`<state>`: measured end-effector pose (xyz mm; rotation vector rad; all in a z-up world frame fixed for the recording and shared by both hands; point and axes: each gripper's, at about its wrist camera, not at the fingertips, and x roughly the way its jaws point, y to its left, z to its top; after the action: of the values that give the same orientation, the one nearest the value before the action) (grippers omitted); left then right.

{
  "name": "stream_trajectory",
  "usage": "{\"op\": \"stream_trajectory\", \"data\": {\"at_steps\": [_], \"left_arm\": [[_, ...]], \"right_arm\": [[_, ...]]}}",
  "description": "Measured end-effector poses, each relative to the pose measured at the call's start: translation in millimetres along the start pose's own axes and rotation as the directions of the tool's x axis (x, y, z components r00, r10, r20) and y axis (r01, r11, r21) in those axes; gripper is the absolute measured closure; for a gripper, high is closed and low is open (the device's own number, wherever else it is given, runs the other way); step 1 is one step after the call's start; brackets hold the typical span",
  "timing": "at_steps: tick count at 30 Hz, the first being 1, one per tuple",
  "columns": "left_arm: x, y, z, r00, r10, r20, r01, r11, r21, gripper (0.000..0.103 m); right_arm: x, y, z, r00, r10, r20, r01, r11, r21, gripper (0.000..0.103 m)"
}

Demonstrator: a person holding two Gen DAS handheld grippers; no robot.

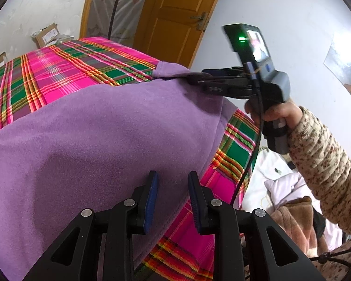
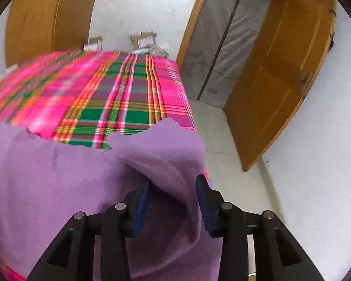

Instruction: Fold clothes

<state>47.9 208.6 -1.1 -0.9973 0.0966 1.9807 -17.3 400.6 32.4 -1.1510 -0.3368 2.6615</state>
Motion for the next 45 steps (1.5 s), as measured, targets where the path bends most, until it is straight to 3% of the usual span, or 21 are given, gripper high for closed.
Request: {"op": "stream_trajectory", "data": {"at_steps": [5,7,9,14,19,24,26,29,30,40,45], "left_arm": [[0.3,0.9,-0.9,1.0,-0.004,0.002,0.004,1.0,-0.006,0.076],[0.3,0.4,-1.2,1.0,-0.002,0.002,0.002,1.0,-0.005,0.076],[0.1,0.3,-1.9,1.0,0.0,0.002,0.0,1.0,-0.004,0.076],[-0.6,1.7,-2.8,1.0,-0.001,0.003,0.001,1.0,-0.01,0.076],[0.2,1.8,-2.1,1.0,0.0,0.001,0.0,1.0,-0.011,0.076],[0.6,2.5,-1.0,1.0,0.006,-0.004,-0.006,1.0,-0.022,0.076],[0.5,2.1,-1.0,1.0,0.007,-0.004,-0.008,1.0,-0.02,0.076],[0.3,1.6,-1.0,1.0,0.007,-0.005,-0.008,1.0,-0.022,0.076],[0.4,1.6,-0.6,1.0,0.007,-0.006,-0.007,1.0,-0.022,0.076],[0.6,1.5,1.2,1.0,-0.005,-0.015,0.005,0.999,-0.037,0.076],[0.1,4.5,1.0,1.0,-0.021,-0.013,0.02,0.999,-0.05,0.076]], "right_arm": [[9.0,1.5,8.2,1.0,0.011,-0.004,-0.01,1.0,0.016,0.068],[8.1,-3.1,8.9,0.999,0.032,0.005,-0.032,0.998,0.048,0.085],[7.4,-12.9,6.5,0.998,0.058,0.009,-0.058,0.994,0.094,0.094],[6.2,-54.1,-1.5,0.988,0.148,0.031,-0.151,0.945,0.29,0.098],[0.1,-101.7,-26.3,0.971,0.215,0.107,-0.239,0.822,0.517,0.098],[-0.7,-120.7,-54.5,0.964,0.234,0.129,-0.263,0.745,0.614,0.099],[-0.4,-127.5,-67.3,0.959,0.249,0.137,-0.275,0.693,0.667,0.099],[2.0,-138.9,-91.8,0.945,0.276,0.177,-0.309,0.566,0.765,0.099],[0.8,-141.3,-97.4,0.949,0.265,0.173,-0.297,0.555,0.777,0.1],[-24.2,-147.3,-102.1,0.958,0.2,0.207,-0.286,0.568,0.772,0.1],[-8.7,-144.8,-111.1,0.965,0.213,0.153,-0.248,0.552,0.796,0.1]]}}
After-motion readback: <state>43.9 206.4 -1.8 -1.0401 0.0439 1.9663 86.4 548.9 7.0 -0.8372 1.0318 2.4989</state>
